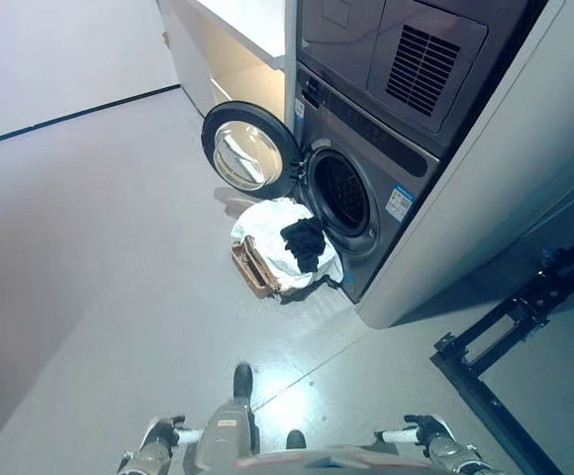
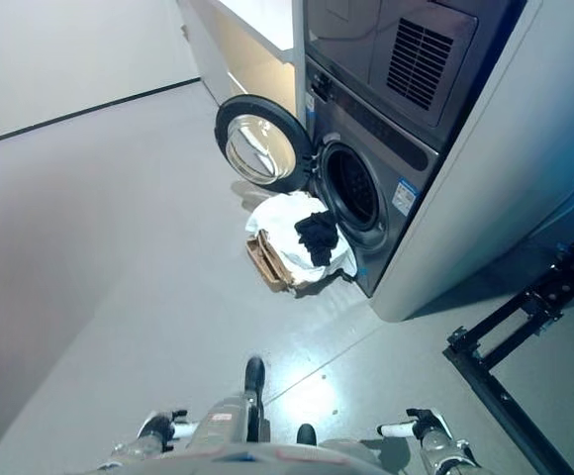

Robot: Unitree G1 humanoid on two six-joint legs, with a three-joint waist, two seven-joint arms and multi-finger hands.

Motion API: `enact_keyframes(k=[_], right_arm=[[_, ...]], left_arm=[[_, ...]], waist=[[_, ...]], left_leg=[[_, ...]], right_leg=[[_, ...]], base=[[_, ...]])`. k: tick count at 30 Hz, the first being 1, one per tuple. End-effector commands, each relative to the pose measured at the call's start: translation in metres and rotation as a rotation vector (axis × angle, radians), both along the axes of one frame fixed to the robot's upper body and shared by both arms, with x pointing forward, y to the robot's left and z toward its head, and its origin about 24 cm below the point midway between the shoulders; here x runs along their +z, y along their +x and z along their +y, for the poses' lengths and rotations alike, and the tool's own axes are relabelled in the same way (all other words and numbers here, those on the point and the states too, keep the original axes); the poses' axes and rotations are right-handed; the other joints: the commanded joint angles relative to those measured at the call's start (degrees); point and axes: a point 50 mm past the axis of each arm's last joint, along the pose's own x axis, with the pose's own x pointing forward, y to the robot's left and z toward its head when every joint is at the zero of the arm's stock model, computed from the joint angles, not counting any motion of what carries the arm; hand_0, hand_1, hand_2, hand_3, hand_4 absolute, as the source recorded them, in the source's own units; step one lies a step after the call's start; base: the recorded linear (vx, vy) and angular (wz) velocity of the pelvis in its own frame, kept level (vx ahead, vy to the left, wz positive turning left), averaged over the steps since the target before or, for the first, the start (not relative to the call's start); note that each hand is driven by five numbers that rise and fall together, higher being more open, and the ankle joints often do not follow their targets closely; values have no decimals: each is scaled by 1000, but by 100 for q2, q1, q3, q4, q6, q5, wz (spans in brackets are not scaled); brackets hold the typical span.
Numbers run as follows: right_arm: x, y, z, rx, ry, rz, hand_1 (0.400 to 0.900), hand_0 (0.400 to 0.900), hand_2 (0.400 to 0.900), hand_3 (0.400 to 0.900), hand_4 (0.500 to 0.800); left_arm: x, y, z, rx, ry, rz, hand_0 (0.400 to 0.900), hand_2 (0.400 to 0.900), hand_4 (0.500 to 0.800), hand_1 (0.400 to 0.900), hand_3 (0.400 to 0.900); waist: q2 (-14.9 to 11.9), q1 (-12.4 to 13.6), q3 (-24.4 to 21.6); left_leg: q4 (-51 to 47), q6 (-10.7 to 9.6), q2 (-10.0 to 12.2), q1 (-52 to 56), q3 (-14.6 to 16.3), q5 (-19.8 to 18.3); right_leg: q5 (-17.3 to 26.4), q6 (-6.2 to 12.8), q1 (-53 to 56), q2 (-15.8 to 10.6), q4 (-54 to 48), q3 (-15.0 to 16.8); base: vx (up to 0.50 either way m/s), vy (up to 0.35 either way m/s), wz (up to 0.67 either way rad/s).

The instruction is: Put the clothes in the basket into the washing machine.

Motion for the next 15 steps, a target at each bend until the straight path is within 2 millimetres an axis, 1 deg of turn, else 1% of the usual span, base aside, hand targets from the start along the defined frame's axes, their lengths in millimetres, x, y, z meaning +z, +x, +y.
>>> enact_keyframes(k=[1, 2, 3, 4, 6, 7, 8, 9, 10, 11, 12, 13, 14, 15], right_arm=[[3, -10, -16, 3, -57, -2, 900, 900, 900, 900, 800], [3, -10, -16, 3, -57, -2, 900, 900, 900, 900, 800], [2, -13, -13, 19, -54, 18, 900, 900, 900, 900, 800], [1, -13, -12, 23, -50, 21, 900, 900, 900, 900, 800], [-1, -15, -8, 27, -37, 32, 900, 900, 900, 900, 800], [-1, -15, -7, 33, -34, 36, 900, 900, 900, 900, 800], [-1, -15, -6, 35, -32, 36, 900, 900, 900, 900, 800], [-2, -14, -5, 38, -27, 32, 900, 900, 900, 900, 800], [-1, -14, -5, 38, -28, 32, 900, 900, 900, 900, 800], [-1, -12, -4, 42, -26, 28, 900, 900, 900, 900, 800], [-1, -10, -3, 50, -26, 27, 900, 900, 900, 900, 800], [-1, -9, -3, 57, -29, 25, 900, 900, 900, 900, 800], [0, -6, -3, 59, -32, 18, 900, 900, 900, 900, 800], [1, -4, -5, 55, -37, 12, 900, 900, 900, 900, 800]], left_arm=[[0, -12, 10, -32, 43, 23, 900, 900, 800, 900, 900], [0, -12, 10, -32, 43, 23, 900, 900, 800, 900, 900], [-1, -18, 11, -25, 45, 42, 900, 900, 800, 900, 900], [-1, -19, 12, -19, 46, 43, 900, 900, 800, 900, 900], [0, -19, 16, -16, 57, 50, 900, 900, 800, 900, 900], [0, -19, 17, -21, 56, 49, 900, 900, 800, 900, 900], [1, -17, 17, -30, 57, 46, 900, 900, 800, 900, 900], [2, -15, 17, -30, 57, 41, 900, 900, 800, 900, 900], [1, -15, 17, -30, 57, 41, 900, 900, 800, 900, 900], [2, -13, 19, -28, 61, 34, 900, 900, 800, 900, 900], [3, -12, 20, -26, 62, 30, 900, 900, 800, 900, 900], [3, -10, 20, -24, 64, 29, 900, 900, 800, 900, 900], [4, -8, 21, -22, 65, 23, 900, 900, 800, 900, 900], [5, -5, 21, -26, 66, 15, 900, 900, 800, 900, 900]], waist=[[-71, 109, -376], [-80, 115, -369], [-53, 194, -498], [-79, 247, -580], [-178, 297, -746], [-236, 309, -802], [-326, 304, -834], [-366, 308, -847], [-346, 321, -856], [-344, 324, -840], [-324, 338, -813], [-272, 333, -759], [-188, 293, -676], [-89, 241, -559]], left_leg=[[-114, 180, 43, -333, 304, 562], [-114, 182, 36, -319, 315, 558], [-114, 188, 12, -229, 149, 771], [-114, 171, -24, -181, 72, 904], [-114, 206, -91, -50, 40, 1071], [-102, 256, -156, 26, 56, 1065], [-67, 323, -282, 115, 87, 987], [-30, 394, -372, 197, 116, 909], [-34, 390, -346, 187, 119, 916], [-15, 469, -396, 278, 116, 836], [-1, 548, -434, 399, 112, 744], [21, 631, -490, 544, 117, 646], [35, 699, -500, 708, 98, 564], [73, 774, -503, 869, 57, 499]], right_leg=[[-312, 1134, 285, -326, 1039, 370], [-315, 1136, 298, -338, 1035, 376], [-438, 1144, 507, -380, 1028, 513], [-485, 1195, 586, -438, 1057, 580], [-320, 1333, 587, -569, 1265, 613], [-68, 1453, 515, -621, 1469, 618], [259, 1603, 432, -695, 1722, 589], [746, 1773, 292, -753, 2049, 578], [767, 1771, 278, -731, 2039, 593], [1175, 1879, 62, -763, 2477, 546], [1556, 1986, -146, -827, 2924, 386], [1962, 2005, -392, -905, 3402, 175], [2238, 1979, -654, -930, 3874, 11], [2393, 1941, -889, -937, 4349, -162]], base=[[310, 79, -41], [443, 130, -66], [458, 152, -68], [614, 211, -78], [442, 152, -27], [391, 122, -3], [356, 127, 4], [216, 82, 0], [183, 85, 2], [163, 98, -2], [245, 173, 2], [225, 224, 5], [217, 266, 21], [212, 276, 33]])
